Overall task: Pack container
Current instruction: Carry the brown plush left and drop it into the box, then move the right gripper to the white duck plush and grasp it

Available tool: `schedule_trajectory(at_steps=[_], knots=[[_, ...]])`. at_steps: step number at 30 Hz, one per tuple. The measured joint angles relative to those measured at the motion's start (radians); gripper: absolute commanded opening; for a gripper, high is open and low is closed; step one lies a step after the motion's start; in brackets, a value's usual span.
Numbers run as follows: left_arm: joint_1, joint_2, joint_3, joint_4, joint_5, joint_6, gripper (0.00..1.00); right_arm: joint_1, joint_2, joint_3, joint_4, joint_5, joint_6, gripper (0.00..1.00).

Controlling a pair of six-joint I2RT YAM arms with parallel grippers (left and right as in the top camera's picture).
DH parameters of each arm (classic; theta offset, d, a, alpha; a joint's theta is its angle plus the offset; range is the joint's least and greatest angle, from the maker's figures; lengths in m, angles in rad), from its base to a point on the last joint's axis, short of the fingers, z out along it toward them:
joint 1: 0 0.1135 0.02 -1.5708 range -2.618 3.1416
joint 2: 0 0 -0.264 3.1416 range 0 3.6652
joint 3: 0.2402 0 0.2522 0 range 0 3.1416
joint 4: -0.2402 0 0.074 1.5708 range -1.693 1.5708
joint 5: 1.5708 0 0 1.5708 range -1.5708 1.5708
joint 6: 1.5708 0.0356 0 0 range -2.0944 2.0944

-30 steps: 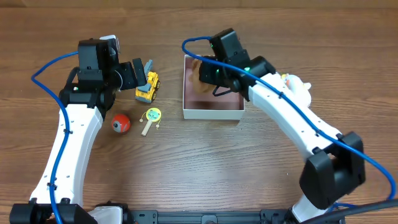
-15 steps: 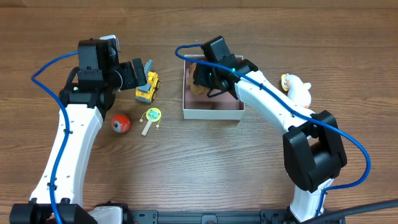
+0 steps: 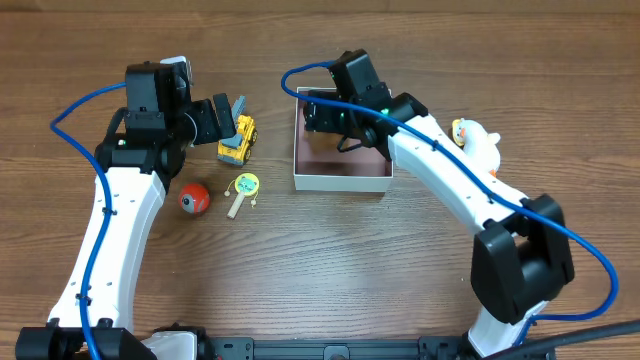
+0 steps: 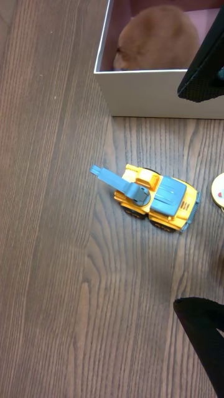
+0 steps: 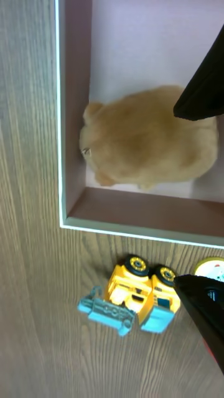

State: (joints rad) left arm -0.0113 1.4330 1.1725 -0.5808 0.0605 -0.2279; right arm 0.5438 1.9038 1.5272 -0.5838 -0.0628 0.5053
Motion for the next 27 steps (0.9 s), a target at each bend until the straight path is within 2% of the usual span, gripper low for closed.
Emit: schedule_trajectory(at_steps=[6,9,13,16,17,22,27], knots=[[0.0,0.0,0.0,0.0,0.0,0.0,1.0,-0.013,-0.015,0.0,-0.045,-0.002,-0.01,0.82],[0.0,0.0,0.0,0.0,0.0,0.0,1.0,-0.073,-0.083,0.0,-0.12,-0.007,-0.013,0.88],[0.0,0.0,0.0,0.0,0.0,0.0,1.0,-0.303,-0.279,0.006,-0.235,-0.01,-0.027,0.9],[0.0,0.0,0.0,0.0,0.0,0.0,1.0,-0.523,-0.375,0.026,-0.331,-0.004,-0.085,0.89],[0.0,0.0,0.0,0.0,0.0,0.0,1.0,-0.639,-0.391,0.031,-0.376,0.017,-0.105,0.89],[0.0,0.0,0.0,0.0,0.0,0.0,1.0,-0.801,-0.275,-0.002,-0.434,0.006,-0.224,0.88],[0.0,0.0,0.0,0.0,0.0,0.0,1.0,-0.817,-0.112,-0.055,-0.442,-0.014,-0.317,0.88]])
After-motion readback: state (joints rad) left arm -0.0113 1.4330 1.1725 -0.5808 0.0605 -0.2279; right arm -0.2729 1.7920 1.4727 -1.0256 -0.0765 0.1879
